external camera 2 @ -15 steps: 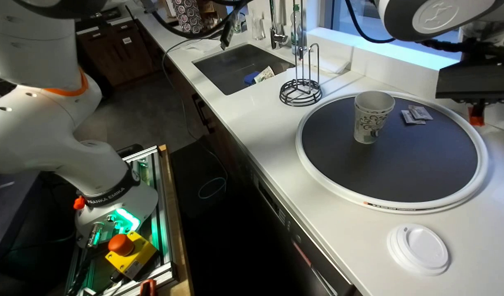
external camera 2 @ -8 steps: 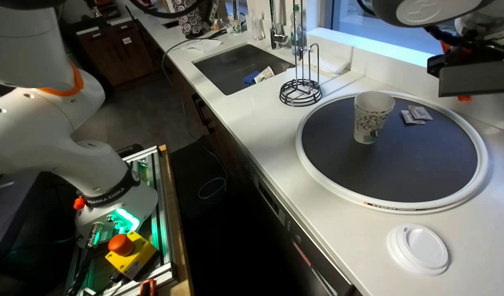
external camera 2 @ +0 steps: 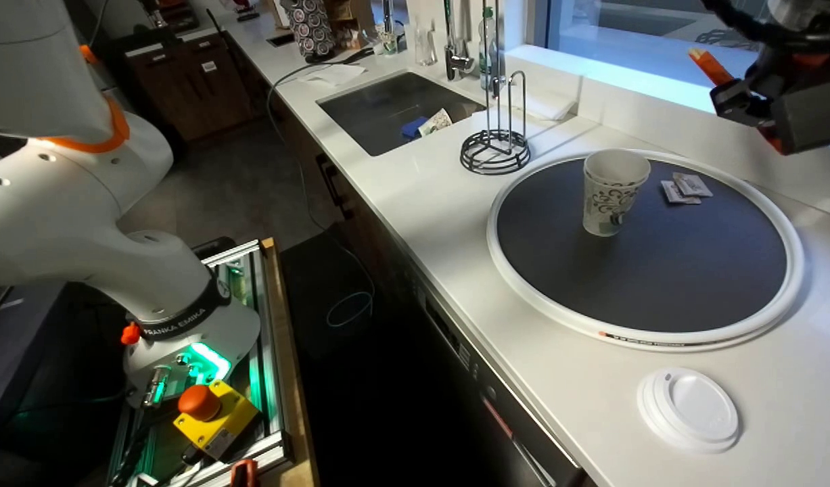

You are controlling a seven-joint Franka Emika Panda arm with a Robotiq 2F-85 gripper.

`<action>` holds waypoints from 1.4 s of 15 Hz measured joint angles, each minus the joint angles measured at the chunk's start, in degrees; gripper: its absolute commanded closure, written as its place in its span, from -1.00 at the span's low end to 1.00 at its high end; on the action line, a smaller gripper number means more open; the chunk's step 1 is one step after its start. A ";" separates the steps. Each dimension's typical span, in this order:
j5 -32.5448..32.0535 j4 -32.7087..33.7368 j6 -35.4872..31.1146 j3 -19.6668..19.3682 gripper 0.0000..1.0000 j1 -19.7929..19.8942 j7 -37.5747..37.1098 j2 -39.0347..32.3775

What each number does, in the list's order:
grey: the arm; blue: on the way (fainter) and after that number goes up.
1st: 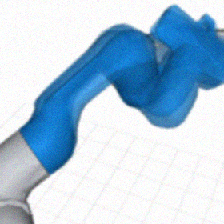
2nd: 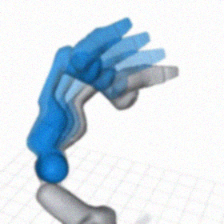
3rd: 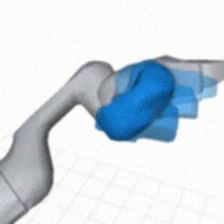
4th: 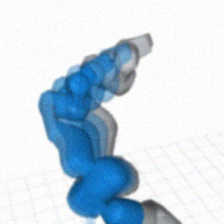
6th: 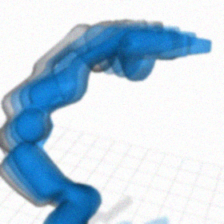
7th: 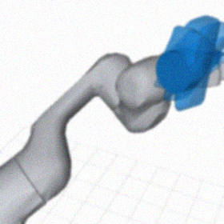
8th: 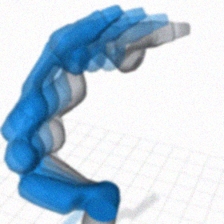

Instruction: Turn the paper cup over and put the orange object inside the paper cup

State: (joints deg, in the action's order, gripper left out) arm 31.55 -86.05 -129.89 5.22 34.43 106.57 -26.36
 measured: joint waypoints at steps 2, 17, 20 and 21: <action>-1.89 -0.26 0.00 -1.60 1.00 -0.98 3.78 1.39; -25.05 -7.33 -9.90 -10.22 1.00 -12.12 15.26 7.39; -28.36 -9.01 -12.03 -10.84 1.00 -13.00 16.07 8.12; -29.14 -9.46 -12.55 -10.93 1.00 -13.18 16.34 8.35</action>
State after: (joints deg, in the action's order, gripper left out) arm 2.42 -95.50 -142.44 -5.71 21.25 122.91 -18.00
